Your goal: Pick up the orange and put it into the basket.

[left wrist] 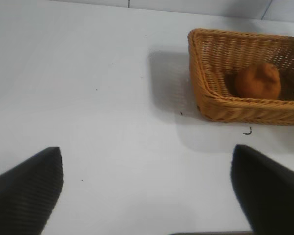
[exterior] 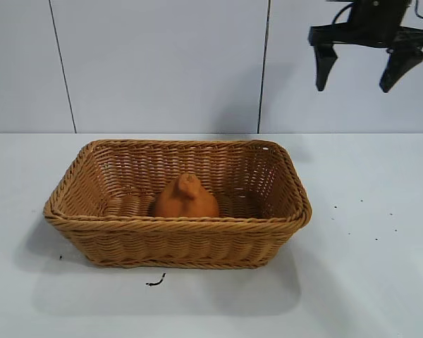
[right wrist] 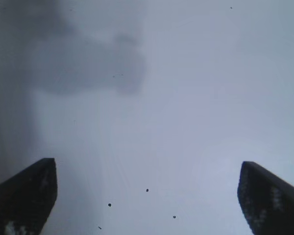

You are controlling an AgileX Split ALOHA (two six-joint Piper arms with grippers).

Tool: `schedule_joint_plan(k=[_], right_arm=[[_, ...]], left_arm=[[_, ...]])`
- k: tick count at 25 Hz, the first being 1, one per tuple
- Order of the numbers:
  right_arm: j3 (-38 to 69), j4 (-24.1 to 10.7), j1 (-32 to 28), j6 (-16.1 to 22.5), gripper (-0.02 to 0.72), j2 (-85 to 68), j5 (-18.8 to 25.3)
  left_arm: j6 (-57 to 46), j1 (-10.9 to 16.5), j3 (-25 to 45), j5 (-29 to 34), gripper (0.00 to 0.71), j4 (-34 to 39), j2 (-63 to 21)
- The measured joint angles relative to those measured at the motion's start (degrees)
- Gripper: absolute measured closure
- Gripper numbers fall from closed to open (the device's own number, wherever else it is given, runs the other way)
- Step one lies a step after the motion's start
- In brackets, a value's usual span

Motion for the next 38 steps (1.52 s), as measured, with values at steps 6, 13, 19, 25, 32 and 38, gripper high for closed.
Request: schedule_joint_plan(k=[6, 13, 19, 25, 32, 38], right_arm=[[0.0, 1.0, -1.4, 0.0, 0.025, 0.0, 0.0], [11.0, 2.6, -0.4, -1.0, 0.030, -5.0, -0.2], [35.1, 2.6, -0.1, -2.9, 0.034, -21.3, -0.1], [60.2, 2.4, -0.1, -3.9, 0.034, -42.1, 0.0], [85.2, 2.4, -0.1, -4.3, 0.034, -68.4, -6.5], [93.6, 2.4, -0.1, -4.3, 0.034, -91.9, -10.7]], left_arm=[[0.0, 0.0, 0.0, 0.0, 0.044, -0.1, 0.0], [0.0, 0.0, 0.0, 0.0, 0.044, -0.1, 0.0], [0.0, 0.0, 0.0, 0.0, 0.044, -0.1, 0.0], [0.0, 0.0, 0.0, 0.0, 0.044, -0.1, 0.0], [0.0, 0.0, 0.0, 0.0, 0.044, -0.1, 0.0], [0.0, 0.0, 0.0, 0.0, 0.044, -0.1, 0.0]])
